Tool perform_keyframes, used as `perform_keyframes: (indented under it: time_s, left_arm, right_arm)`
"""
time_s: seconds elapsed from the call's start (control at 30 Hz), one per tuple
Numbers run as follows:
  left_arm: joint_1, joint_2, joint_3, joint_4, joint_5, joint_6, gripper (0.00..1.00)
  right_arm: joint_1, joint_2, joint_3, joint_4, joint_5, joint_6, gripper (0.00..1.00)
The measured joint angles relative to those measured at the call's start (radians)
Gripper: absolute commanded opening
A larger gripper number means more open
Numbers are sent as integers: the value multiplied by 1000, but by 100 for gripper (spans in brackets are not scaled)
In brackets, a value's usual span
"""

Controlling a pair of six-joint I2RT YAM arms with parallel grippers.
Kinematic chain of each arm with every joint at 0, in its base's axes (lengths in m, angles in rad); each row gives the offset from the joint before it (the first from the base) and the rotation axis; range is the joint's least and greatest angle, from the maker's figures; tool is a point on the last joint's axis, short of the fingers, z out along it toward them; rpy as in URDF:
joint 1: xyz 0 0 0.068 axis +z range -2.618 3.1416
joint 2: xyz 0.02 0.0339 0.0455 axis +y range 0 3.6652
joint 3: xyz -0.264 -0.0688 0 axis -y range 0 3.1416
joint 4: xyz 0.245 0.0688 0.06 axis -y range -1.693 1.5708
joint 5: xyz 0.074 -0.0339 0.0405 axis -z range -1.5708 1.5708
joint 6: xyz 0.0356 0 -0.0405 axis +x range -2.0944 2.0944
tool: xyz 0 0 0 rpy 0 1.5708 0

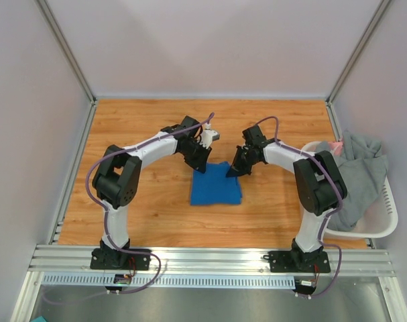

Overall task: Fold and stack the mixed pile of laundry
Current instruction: Fold the tank top, then move the tank top to the corner of the board.

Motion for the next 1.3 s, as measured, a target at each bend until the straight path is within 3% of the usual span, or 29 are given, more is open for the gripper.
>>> perform_keyframes:
  time_s: [0.4,0.63,1.0,1.3]
  left_arm:
    - [26,96,45,96,-177,-57,25]
    - [37,82,114,84,-233,-59,30]
    - [12,48,183,40,-142,-79,31]
    - [-72,112,216,63,-41,-109,30]
  right_arm:
    - [-75,53,0,96,-18,51,0]
    - [-92,28,42,14,93,-5,1]
    - [-6,-72,95,3,119,-35,1]
    - [-9,38,124,38,81,0,0]
